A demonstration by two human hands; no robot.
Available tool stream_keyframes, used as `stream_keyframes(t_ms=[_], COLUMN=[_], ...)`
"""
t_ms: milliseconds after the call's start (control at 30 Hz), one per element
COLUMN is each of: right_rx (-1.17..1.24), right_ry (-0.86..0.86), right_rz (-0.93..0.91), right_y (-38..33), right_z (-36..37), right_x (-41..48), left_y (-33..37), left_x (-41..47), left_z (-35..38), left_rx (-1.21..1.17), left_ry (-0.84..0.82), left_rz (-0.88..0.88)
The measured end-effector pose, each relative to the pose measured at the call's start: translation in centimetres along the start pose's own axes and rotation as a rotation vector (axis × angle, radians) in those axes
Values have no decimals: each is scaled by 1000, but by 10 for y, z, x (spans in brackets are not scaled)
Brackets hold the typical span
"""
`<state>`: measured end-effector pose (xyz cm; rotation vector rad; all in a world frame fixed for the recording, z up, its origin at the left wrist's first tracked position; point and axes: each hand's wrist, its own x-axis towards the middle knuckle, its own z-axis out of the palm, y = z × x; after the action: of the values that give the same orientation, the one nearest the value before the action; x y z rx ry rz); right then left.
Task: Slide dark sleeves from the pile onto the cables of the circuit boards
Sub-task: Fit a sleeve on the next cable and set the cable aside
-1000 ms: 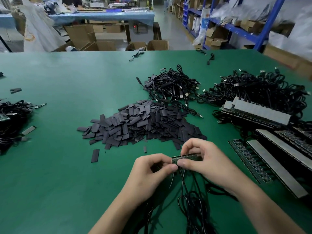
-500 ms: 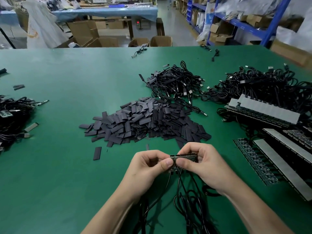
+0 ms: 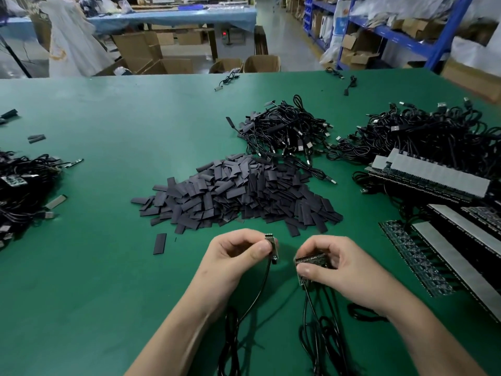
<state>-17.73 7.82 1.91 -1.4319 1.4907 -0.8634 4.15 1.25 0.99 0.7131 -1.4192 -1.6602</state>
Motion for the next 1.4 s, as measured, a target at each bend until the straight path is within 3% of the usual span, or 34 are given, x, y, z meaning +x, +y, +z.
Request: stream_keyframes(t_ms=[67,133,333,500,600,700,833,1000,1233,1400], right_rx=[-197,-231,198,744,845,711,341,37,142,152], right_ry=[166,231,42,-27,-37,14,82,174,232,261], right_rz=[-127,-265,-207,-247,-277,-196,-49,-18,-30,-101], right_y=[-2,-10,-24,-50,-67,-78,-71,-43,-22,-23], right_z=[4,15,34,5,-22,-44,-39,-9,9,13], right_x=[-2,-2,-6,-19,-25,-27,-16,-4,2,-2], left_y=[1,0,10,16,12,4,0,-3,6,16], left_x=[1,1,5,47,72,85,95,103,91,48], left_z=[1,4,4,-24,-40,-50,-56,-62,-59,-32], left_rx=[44,125,288,935,1184,1328,1336,1299,1309,959], left_ry=[5,43,65,343,389,377,375,371,363,227], left_rz=[49,78,116,229,224,224,243,210,316,432])
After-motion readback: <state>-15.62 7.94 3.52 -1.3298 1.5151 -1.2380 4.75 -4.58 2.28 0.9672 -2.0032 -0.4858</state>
